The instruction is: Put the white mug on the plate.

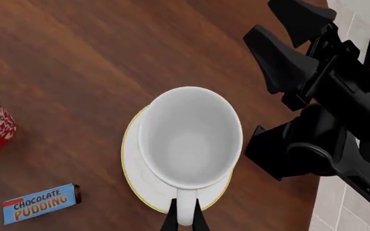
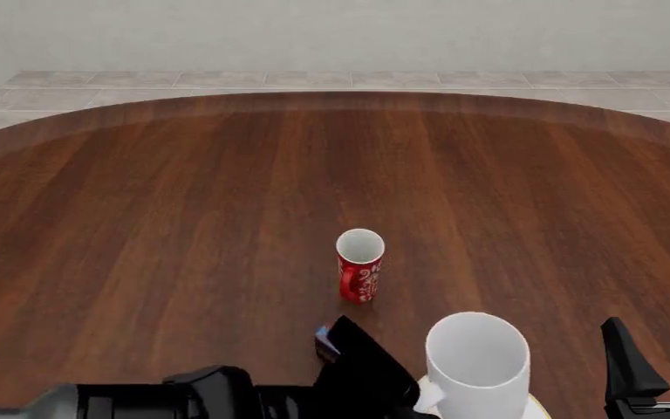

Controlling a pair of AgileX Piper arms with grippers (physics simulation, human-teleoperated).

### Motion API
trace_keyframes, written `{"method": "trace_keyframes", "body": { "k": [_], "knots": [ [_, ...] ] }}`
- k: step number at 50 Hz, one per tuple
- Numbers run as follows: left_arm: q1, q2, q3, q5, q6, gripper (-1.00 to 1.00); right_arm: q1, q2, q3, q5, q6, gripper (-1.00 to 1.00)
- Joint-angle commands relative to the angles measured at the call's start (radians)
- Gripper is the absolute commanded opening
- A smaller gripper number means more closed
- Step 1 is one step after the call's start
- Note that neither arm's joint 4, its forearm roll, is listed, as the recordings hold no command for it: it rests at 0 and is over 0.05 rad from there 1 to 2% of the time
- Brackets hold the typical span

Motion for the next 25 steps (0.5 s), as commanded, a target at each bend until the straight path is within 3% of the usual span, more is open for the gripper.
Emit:
{"method": "trace_keyframes", "body": {
  "k": [1, 25],
  "knots": [
    [-0.031, 0.054, -0.007, -0.04, -0.009, -1.0, -0.002, 0.001, 0.0, -0.001, 0.0, 1.0],
    [-0.034, 0.124, 0.001, -0.092, -0.011, -1.0, -0.002, 0.001, 0.0, -0.001, 0.0, 1.0]
  ]
}}
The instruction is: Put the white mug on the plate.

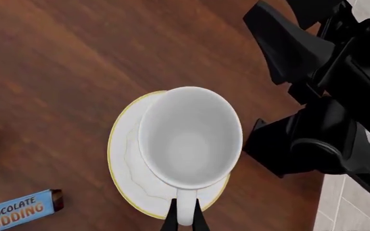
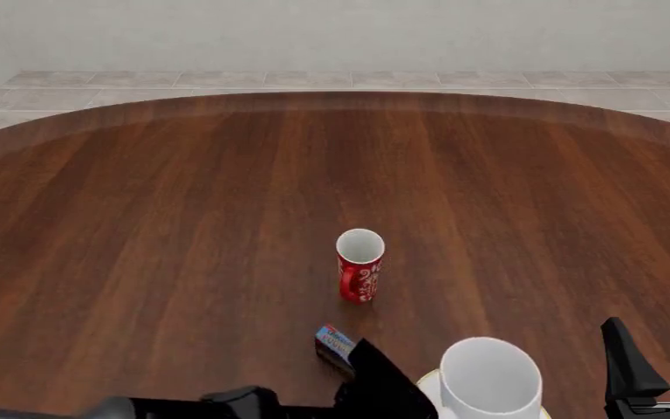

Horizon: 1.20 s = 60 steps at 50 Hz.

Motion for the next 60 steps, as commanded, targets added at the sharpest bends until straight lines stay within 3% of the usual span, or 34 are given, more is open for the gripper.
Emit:
{"method": "trace_keyframes", "body": {
  "k": [1, 60],
  "knots": [
    [-0.001, 0.029, 0.003, -0.026, 0.002, -1.0, -0.002, 0.001, 0.0, -0.001, 0.0, 1.0],
    [-0.013, 0.117, 0.008, -0.072, 0.044, -1.0, -0.002, 0.001, 0.0, -0.001, 0.0, 1.0]
  ]
}}
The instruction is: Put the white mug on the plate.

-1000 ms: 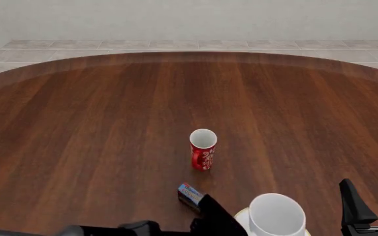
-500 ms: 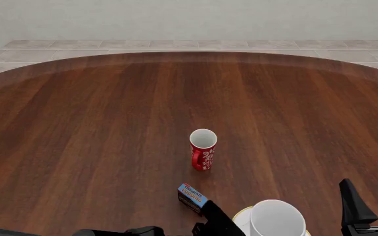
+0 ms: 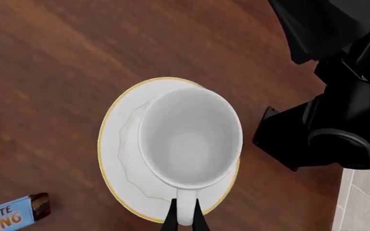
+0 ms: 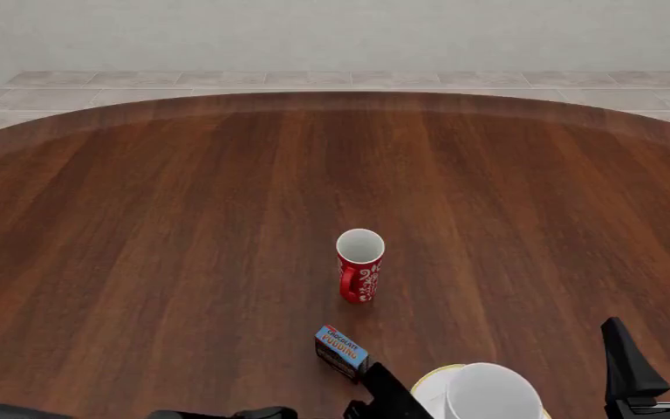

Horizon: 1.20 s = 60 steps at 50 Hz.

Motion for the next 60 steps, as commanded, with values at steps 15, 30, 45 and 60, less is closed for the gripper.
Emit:
{"method": "trace_keyframes", "body": {
  "k": [15, 30, 45, 60],
  "knots": [
    [0.015, 0.009, -0.005, 0.014, 0.049, 1.0, -0.001, 0.001, 0.0, -0.001, 0.0, 1.0],
    [0.006, -0.002, -0.007, 0.034, 0.053, 1.0, -0.002, 0.001, 0.0, -0.001, 0.0, 1.0],
    [0.015, -0.102, 0.033, 0.084, 0.064, 1.0, -0.002, 0.001, 0.0, -0.001, 0.0, 1.0],
    [0.033, -0.199, 0.079, 0.122, 0.076, 1.0, -0.002, 0.001, 0.0, -0.001, 0.0, 1.0]
  ]
}}
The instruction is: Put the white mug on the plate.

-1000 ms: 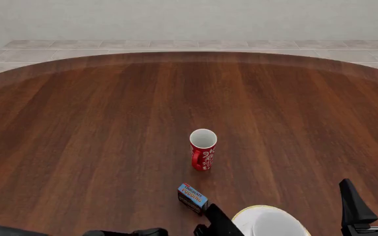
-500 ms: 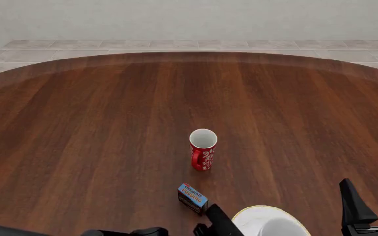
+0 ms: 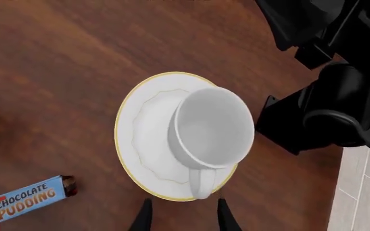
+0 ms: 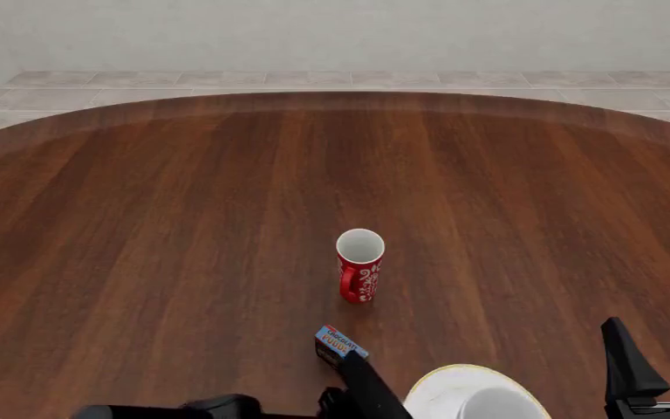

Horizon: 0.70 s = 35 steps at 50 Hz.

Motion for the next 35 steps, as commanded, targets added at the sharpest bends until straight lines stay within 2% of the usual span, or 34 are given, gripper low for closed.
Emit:
{"method": "trace_keyframes", "body": {
  "k": [1, 25, 26, 27, 29, 31, 34, 35],
  "knots": [
    [0.01, -0.056, 0.026, 0.024, 0.006, 1.0, -0.002, 0.001, 0.0, -0.001, 0.0, 1.0],
    [0.01, -0.056, 0.026, 0.024, 0.006, 1.0, -0.002, 0.001, 0.0, -0.001, 0.0, 1.0],
    [0.047, -0.256, 0.155, 0.113, -0.016, 1.0, -0.002, 0.001, 0.0, -0.001, 0.0, 1.0],
    [0.04, -0.321, 0.157, 0.117, -0.038, 1.0, -0.002, 0.001, 0.0, -0.001, 0.0, 1.0],
    [0.025, -0.322, 0.16, 0.124, -0.094, 1.0, -0.002, 0.001, 0.0, -0.001, 0.0, 1.0],
    [0.03, -0.337, 0.164, 0.132, -0.092, 1.0, -0.002, 0.001, 0.0, -0.001, 0.0, 1.0],
    [0.012, -0.369, 0.173, 0.146, -0.169, 1.0, -0.002, 0.001, 0.0, -0.001, 0.0, 1.0],
    [0.012, -0.369, 0.173, 0.146, -0.169, 1.0, -0.002, 0.001, 0.0, -0.001, 0.0, 1.0]
  ]
}}
